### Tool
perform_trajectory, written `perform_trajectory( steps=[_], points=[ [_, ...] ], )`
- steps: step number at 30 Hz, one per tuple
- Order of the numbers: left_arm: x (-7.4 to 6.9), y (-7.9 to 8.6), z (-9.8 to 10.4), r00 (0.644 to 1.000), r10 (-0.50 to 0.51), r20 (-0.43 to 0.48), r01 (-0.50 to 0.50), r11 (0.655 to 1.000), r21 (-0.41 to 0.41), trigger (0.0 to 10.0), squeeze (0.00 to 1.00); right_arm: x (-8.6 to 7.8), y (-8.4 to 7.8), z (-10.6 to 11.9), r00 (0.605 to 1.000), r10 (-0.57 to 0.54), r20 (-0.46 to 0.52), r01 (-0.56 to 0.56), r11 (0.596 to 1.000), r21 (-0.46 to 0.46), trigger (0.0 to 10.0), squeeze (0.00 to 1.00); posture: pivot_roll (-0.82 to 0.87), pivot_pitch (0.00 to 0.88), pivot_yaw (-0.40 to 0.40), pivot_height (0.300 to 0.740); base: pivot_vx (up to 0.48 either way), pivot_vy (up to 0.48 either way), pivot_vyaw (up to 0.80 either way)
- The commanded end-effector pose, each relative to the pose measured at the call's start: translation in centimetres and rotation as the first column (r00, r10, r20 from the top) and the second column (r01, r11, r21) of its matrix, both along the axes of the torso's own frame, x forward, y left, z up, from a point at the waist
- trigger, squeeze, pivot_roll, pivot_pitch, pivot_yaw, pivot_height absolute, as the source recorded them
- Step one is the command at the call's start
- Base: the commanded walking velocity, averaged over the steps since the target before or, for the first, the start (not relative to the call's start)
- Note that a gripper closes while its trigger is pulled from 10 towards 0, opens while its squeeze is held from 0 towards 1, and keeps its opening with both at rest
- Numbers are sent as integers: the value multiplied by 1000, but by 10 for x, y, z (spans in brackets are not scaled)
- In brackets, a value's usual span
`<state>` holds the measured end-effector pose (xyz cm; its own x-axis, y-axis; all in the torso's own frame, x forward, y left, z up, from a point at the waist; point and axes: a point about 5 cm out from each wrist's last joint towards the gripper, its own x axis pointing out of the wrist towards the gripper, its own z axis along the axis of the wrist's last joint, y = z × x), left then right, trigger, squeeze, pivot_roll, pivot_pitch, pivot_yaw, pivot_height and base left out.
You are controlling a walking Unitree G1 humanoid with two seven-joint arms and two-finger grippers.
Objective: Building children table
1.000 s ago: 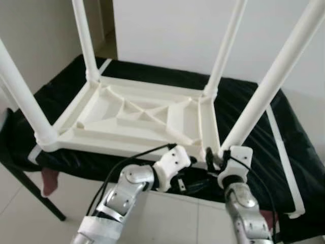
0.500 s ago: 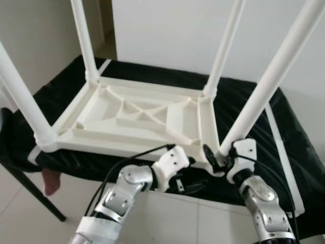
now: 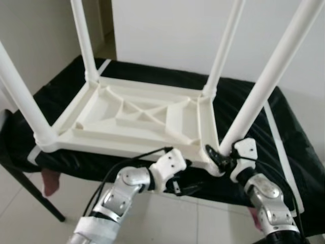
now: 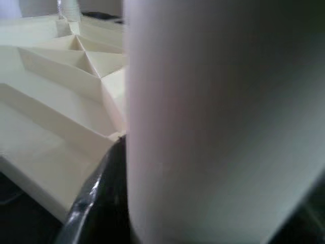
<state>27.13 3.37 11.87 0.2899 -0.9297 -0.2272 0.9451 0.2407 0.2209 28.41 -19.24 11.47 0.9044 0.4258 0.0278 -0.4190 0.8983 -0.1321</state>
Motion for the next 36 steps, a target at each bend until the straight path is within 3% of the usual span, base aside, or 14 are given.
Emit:
perform_trajectory(
  steps=[1, 8, 9, 15, 18, 26, 29, 30, 31, 32, 34, 36],
  points=[
    [4, -1, 1, 997, 76, 27, -75, 997, -14, 10000, 0, -1, -2, -6, 1000, 11, -23, -12, 999, -34, 0, 0, 28, 0, -40, 740, 0, 0, 0],
    [5, -2, 5, 997, 74, 26, -73, 997, -37, 10000, 0, 0, -2, -9, 999, 23, -46, -25, 999, -31, 314, 0, 28, 0, -36, 740, 0, 0, 0],
    [5, -2, 5, 997, 73, 29, -72, 997, -32, 10000, 0, 0, -2, -9, 999, 18, -47, -19, 999, -29, 10000, 0, 29, 0, -39, 740, 0, 0, 0],
    [5, -2, 4, 997, 70, 33, -69, 997, -32, 10000, 0, 0, -1, -11, 998, -40, -42, 40, 999, -2, 10000, 0, 28, 0, -38, 740, 0, 0, 0],
    [6, -3, 6, 997, 75, 27, -74, 996, -49, 10000, 0, -2, 1, -14, 987, -154, -53, 156, 988, 22, 10000, 0, 28, 0, -42, 740, 0, 0, 0],
    [7, -4, 6, 997, 83, 1, -83, 994, -74, 10000, 0, -7, 13, -16, 952, -301, -55, 305, 948, 86, 10000, 0, 25, 0, -46, 740, 0, 0, 0],
    [7, -4, 5, 996, 86, -5, -86, 993, -76, 10000, 0, -8, 13, -18, 927, -370, -61, 374, 922, 101, 10000, 0, 26, 0, -49, 740, 0, 0, 0],
    [6, -4, 5, 996, 85, -7, -85, 993, -77, 10000, 0, -9, 13, -20, 901, -427, -74, 433, 896, 99, 10000, 0, 27, 0, -54, 740, 0, 0, 0],
    [6, -5, 5, 996, 84, -11, -85, 993, -83, 10000, 0, -11, 17, -24, 839, -533, -110, 543, 832, 111, 10000, 0, 28, 0, -57, 740, 0, 0, 0],
    [6, -5, 5, 996, 84, -11, -85, 993, -83, 10000, 0, -11, 17, -24, 839, -533, -110, 543, 832, 111, 10000, 0, 28, 0, -57, 740, 0, 0, 0],
    [6, -5, 5, 996, 88, -13, -88, 992, -85, 10000, 0, -13, 21, -26, 800, -585, -132, 599, 791, 125, 10000, 0, 30, 0, -60, 740, 0, 0, 0],
    [6, -5, 5, 996, 89, -13, -90, 992, -86, 10000, 0, -13, 27, -25, 798, -584, -149, 602, 784, 149, 10000, 0, 30, 0, -60, 740, 0, 0, 0]
  ],
)
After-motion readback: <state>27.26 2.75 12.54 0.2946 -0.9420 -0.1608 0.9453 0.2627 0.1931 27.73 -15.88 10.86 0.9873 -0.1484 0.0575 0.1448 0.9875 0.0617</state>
